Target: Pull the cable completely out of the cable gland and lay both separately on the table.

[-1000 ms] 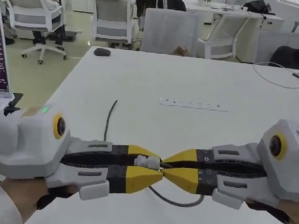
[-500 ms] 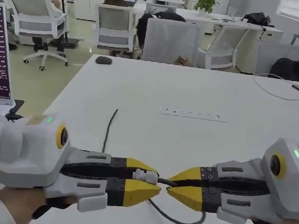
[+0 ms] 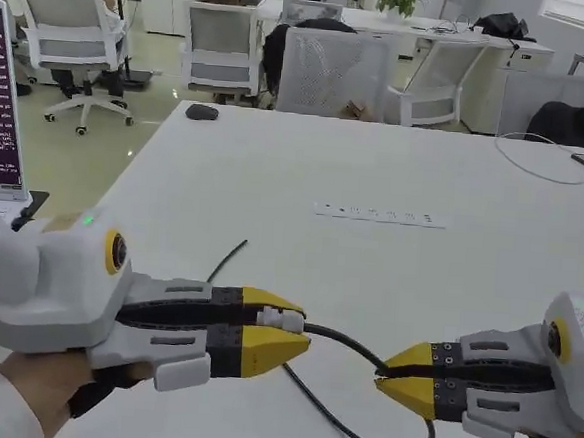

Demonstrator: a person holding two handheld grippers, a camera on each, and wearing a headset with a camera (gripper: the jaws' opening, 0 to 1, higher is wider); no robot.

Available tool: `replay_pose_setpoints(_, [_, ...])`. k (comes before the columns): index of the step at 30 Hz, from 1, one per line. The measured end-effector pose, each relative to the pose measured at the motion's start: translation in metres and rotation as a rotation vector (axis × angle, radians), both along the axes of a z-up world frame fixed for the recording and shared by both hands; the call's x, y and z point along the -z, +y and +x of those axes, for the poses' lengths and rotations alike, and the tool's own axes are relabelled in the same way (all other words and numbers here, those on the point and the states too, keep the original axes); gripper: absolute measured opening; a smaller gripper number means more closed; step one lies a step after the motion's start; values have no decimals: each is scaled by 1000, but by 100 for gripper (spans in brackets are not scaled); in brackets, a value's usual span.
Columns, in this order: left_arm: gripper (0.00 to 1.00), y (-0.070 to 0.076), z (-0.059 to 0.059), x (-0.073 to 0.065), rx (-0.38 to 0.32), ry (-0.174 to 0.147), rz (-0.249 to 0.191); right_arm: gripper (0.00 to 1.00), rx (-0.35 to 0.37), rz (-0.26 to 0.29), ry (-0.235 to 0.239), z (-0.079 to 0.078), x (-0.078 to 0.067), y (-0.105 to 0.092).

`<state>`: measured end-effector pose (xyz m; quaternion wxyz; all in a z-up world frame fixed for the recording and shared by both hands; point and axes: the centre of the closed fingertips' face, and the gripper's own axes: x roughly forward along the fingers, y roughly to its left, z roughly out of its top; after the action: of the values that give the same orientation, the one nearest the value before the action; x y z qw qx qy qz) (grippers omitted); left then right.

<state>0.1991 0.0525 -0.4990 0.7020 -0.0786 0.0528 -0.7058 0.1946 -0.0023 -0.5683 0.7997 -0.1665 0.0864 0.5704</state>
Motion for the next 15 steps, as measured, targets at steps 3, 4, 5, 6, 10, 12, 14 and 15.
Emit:
replay_pose_setpoints(3, [16,0,-2,2,6,-1,11,4,0,-19,1,-1,5,1])
replay_pose_setpoints(4, [16,0,-3,2,6,-2,12,4,1,-19,0,-1,5,1])
replay_pose_setpoints(5, [16,1,-2,2,2,-4,11,4,5,-19,2,-1,4,1])
replay_pose_setpoints(6, [16,1,-2,2,-2,-7,11,4,11,-18,2,-1,3,1])
replay_pose_setpoints(10, [16,1,-2,1,-7,-29,16,4,21,-32,21,-2,1,1])
replay_pose_setpoints(12, [16,2,-1,1,-12,-25,17,4,29,-50,12,-2,0,0])
replay_pose_setpoints(14, [16,3,0,2,-18,-17,17,5,32,-55,14,-2,-6,2])
replay_pose_setpoints(15, [16,3,1,2,-21,-11,17,5,27,-44,22,-3,-12,5])
